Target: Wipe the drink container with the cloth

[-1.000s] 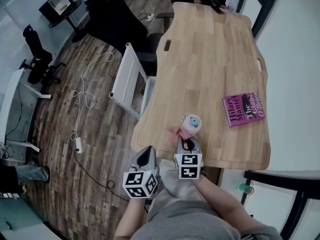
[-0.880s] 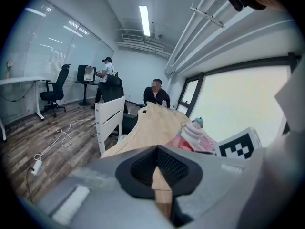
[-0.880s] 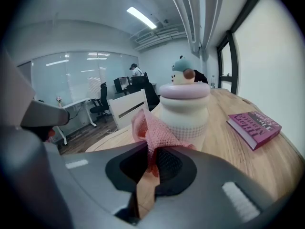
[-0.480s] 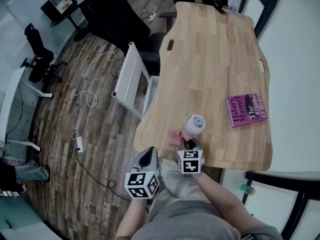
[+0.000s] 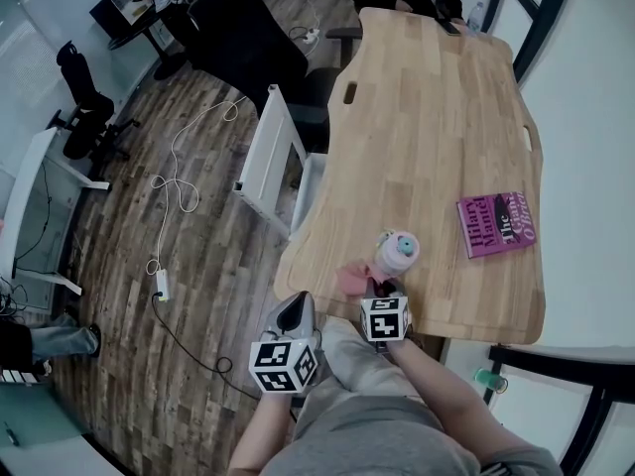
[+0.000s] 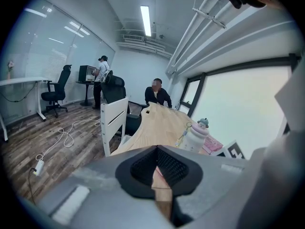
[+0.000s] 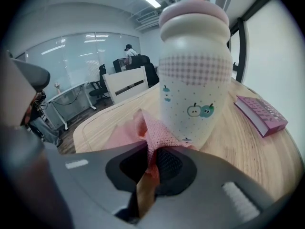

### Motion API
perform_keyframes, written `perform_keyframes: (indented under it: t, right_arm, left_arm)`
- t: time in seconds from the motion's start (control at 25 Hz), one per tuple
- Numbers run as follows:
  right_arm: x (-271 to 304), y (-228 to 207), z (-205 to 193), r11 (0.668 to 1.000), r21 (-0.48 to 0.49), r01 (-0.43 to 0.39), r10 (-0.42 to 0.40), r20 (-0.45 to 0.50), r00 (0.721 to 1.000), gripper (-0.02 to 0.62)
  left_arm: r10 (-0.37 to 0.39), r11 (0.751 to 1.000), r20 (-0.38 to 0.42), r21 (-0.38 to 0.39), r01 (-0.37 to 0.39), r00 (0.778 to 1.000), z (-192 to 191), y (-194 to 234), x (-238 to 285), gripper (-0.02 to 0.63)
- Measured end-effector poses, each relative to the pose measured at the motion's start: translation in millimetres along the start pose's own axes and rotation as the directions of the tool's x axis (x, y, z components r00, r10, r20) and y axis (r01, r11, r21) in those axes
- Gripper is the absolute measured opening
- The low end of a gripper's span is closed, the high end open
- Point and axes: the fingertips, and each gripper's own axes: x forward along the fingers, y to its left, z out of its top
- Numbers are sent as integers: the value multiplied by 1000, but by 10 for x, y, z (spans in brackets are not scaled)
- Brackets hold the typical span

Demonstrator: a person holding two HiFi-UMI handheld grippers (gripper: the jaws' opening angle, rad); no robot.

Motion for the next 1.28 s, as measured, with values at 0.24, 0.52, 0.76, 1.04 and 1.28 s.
perform_keyframes:
  t: [0.24, 0.52, 0.76, 1.04, 1.28]
  right_arm:
    - [-3, 11, 7, 1000, 7, -3, 3, 0, 1000, 28]
    - [-204, 62, 122, 999, 14, -31, 31, 49, 998, 27]
    - [-510, 180, 296, 995, -31, -96, 99, 121, 988, 28]
    - [-1006, 413, 560, 981, -73, -179, 191, 228, 955, 28]
    - [-1486, 622, 766, 957, -164, -240, 281, 311, 908, 28]
  left_arm:
    - [5, 1000, 17, -5, -5, 1000, 37, 30, -59, 5]
    - [20, 1000, 39, -12, -20, 999, 38, 39, -193, 5]
    - [26, 1000, 63, -9, -26, 998, 42, -27, -300, 5]
    - [50, 999, 107, -18, -48, 993, 90, -39, -528, 5]
    - [64, 998, 155, -29, -60, 986, 130, -109, -722, 5]
